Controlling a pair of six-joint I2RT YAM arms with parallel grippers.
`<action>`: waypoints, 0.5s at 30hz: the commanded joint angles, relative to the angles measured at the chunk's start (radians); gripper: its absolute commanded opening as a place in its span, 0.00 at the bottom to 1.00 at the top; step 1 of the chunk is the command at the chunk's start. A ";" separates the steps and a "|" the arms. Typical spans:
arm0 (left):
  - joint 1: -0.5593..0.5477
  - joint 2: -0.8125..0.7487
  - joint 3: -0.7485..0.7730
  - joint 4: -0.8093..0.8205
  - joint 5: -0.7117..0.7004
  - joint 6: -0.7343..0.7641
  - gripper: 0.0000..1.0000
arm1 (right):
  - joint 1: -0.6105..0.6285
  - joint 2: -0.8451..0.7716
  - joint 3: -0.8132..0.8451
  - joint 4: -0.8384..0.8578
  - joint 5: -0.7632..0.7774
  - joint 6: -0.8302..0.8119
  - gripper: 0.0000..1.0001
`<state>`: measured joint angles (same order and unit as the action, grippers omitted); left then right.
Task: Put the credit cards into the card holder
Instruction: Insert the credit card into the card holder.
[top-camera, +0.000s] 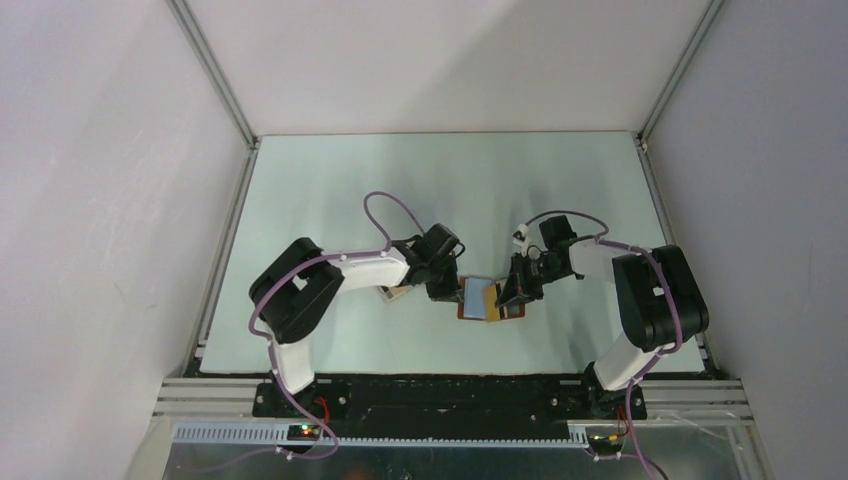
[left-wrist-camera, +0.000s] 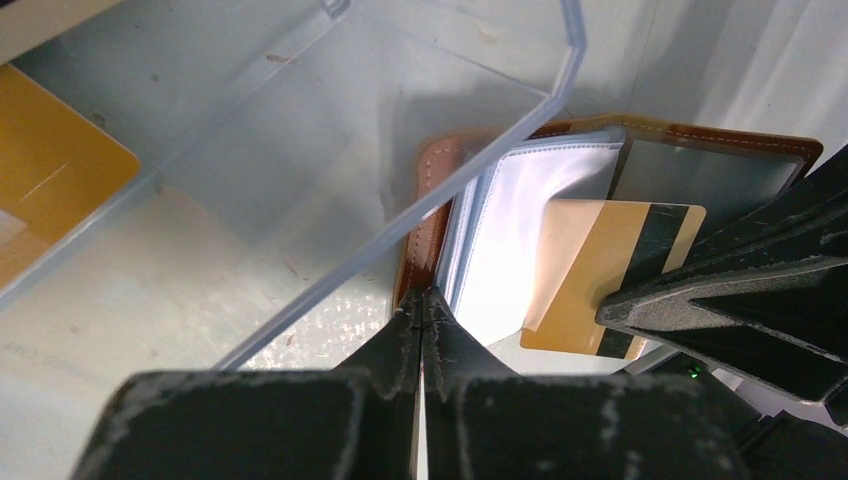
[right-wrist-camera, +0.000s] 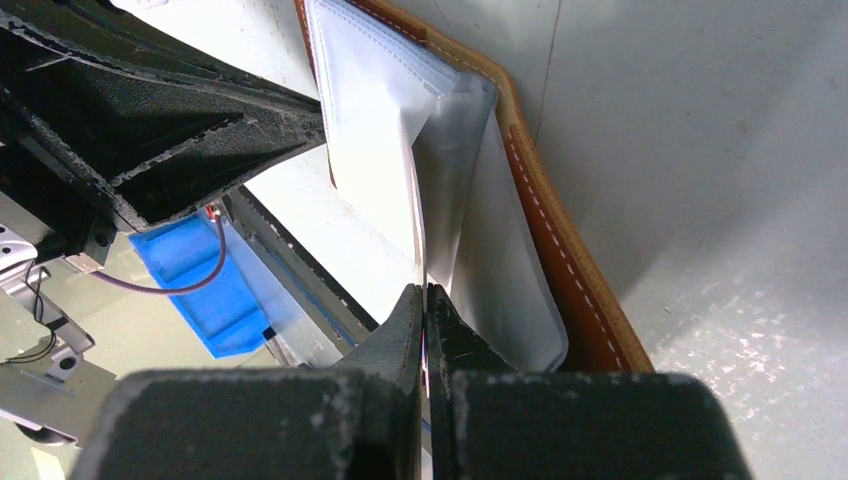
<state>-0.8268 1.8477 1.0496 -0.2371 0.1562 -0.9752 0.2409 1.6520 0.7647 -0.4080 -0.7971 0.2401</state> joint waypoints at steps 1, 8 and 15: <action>0.013 0.091 -0.020 -0.096 -0.084 0.044 0.00 | -0.002 -0.026 0.045 -0.011 0.082 -0.033 0.00; 0.013 0.100 -0.013 -0.109 -0.084 0.048 0.00 | -0.004 -0.037 0.084 -0.038 0.141 -0.047 0.00; 0.013 0.110 -0.005 -0.111 -0.084 0.052 0.00 | -0.007 -0.026 0.079 0.015 0.112 -0.023 0.00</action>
<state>-0.8257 1.8648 1.0756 -0.2581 0.1635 -0.9592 0.2398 1.6413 0.8246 -0.4358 -0.7052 0.2237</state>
